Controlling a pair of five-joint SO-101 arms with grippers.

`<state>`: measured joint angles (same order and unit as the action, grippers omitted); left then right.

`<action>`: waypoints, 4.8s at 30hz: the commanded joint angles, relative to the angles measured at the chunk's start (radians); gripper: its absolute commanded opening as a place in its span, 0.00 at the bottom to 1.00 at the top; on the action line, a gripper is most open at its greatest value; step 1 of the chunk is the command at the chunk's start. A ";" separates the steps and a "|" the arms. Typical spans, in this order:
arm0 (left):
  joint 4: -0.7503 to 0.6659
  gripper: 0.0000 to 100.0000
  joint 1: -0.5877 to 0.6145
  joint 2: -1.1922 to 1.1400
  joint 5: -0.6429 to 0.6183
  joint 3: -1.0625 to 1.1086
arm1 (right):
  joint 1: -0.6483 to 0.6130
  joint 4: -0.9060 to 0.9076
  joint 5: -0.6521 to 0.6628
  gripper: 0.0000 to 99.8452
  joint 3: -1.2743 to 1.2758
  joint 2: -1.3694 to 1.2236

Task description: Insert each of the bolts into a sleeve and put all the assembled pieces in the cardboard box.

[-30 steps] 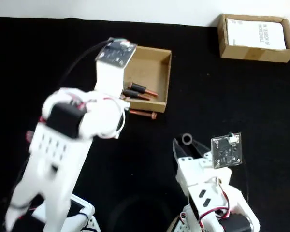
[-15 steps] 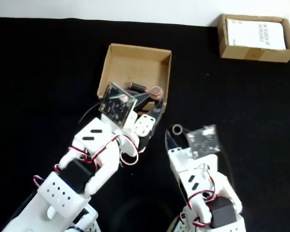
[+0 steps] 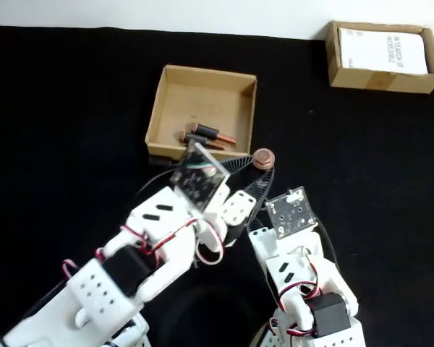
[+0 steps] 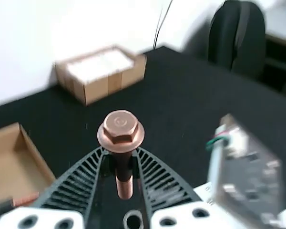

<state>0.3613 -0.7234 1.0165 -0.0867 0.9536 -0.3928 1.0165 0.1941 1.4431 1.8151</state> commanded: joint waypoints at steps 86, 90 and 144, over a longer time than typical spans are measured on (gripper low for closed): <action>-0.011 0.01 -0.053 -0.108 -0.094 0.048 | -0.002 -0.065 0.005 0.01 -0.035 -0.010; -0.143 0.01 -0.028 -0.116 -0.091 0.054 | -0.004 -0.064 0.005 0.01 -0.035 -0.010; -0.003 0.01 0.628 0.796 0.144 0.538 | -0.054 0.527 0.117 0.01 -1.064 -1.615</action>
<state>0.3583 -0.1250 1.7975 0.0852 1.4952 -0.4388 1.6042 0.3015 0.4289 0.2746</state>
